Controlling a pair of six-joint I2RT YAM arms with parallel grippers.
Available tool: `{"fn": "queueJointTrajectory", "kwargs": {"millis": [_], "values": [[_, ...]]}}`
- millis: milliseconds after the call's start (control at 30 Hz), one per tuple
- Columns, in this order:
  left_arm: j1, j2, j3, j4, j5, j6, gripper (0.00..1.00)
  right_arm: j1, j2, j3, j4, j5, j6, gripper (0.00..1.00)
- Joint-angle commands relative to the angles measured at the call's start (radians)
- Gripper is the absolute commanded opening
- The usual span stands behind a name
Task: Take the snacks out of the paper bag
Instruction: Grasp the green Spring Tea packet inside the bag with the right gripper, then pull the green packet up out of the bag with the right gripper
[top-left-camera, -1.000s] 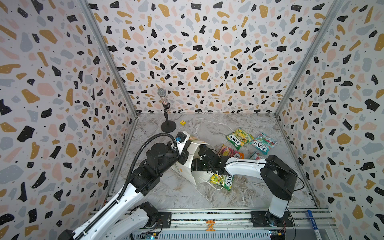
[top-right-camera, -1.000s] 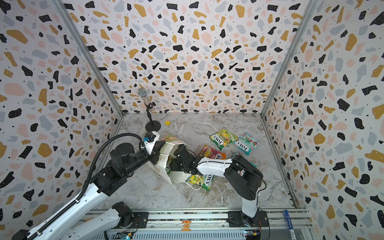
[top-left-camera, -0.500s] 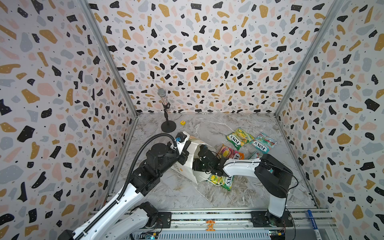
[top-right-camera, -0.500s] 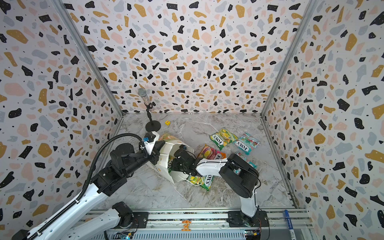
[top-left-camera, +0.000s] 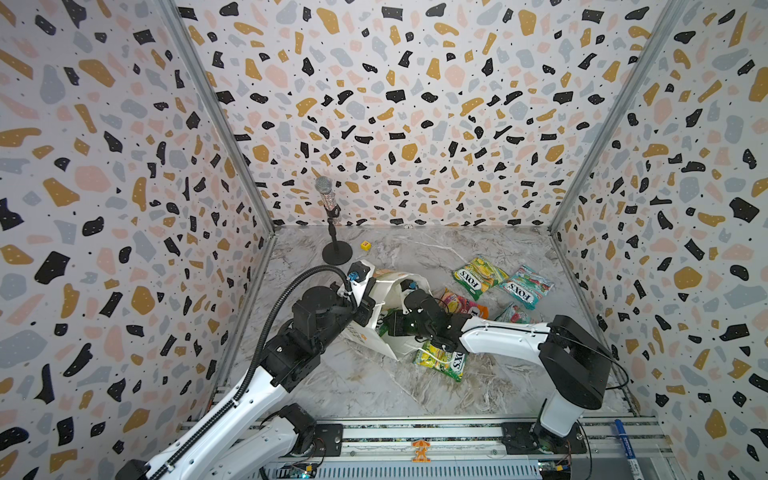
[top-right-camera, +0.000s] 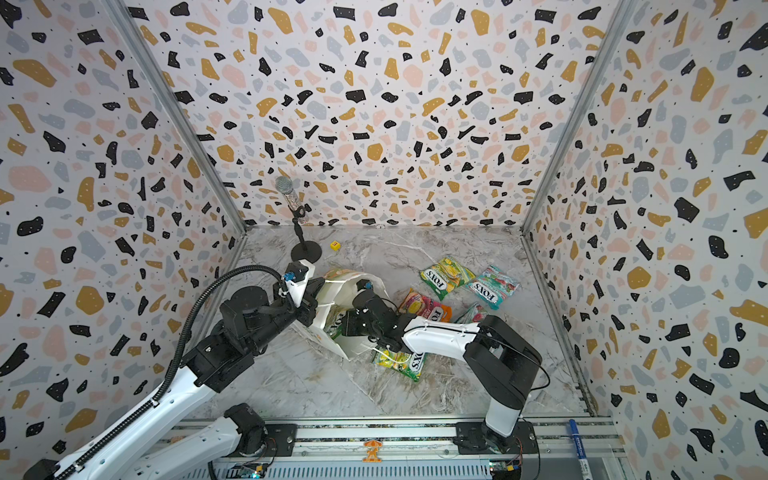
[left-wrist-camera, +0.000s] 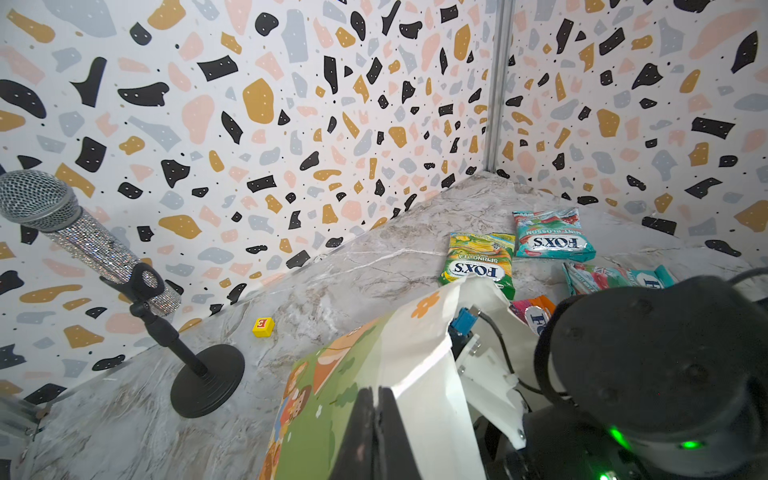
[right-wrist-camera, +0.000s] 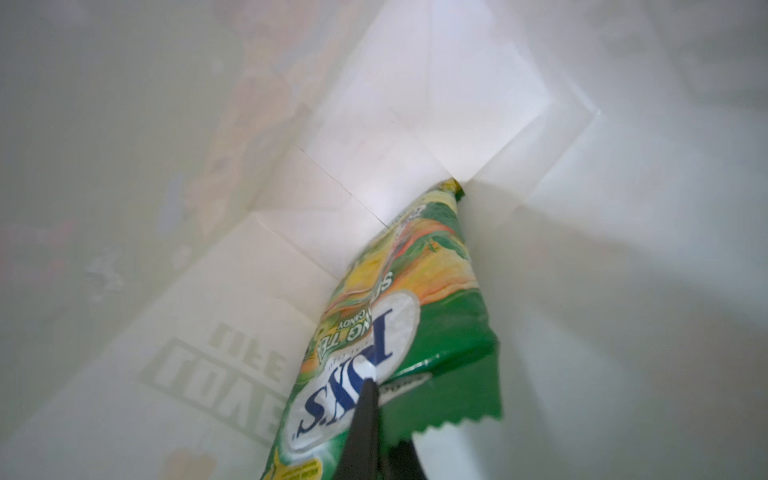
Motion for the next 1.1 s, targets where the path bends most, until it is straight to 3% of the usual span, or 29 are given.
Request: {"fn": "queueJointTrajectory", "kwargs": {"millis": [0, 1067], "values": [[0.000, 0.001, 0.008, 0.036, -0.043, -0.018, 0.00, 0.003, -0.073, 0.003, -0.025, -0.014, -0.085, 0.00], [0.000, 0.032, 0.021, 0.015, -0.087, -0.027, 0.00, 0.006, -0.489, -0.009, -0.181, -0.079, -0.331, 0.00]]}}
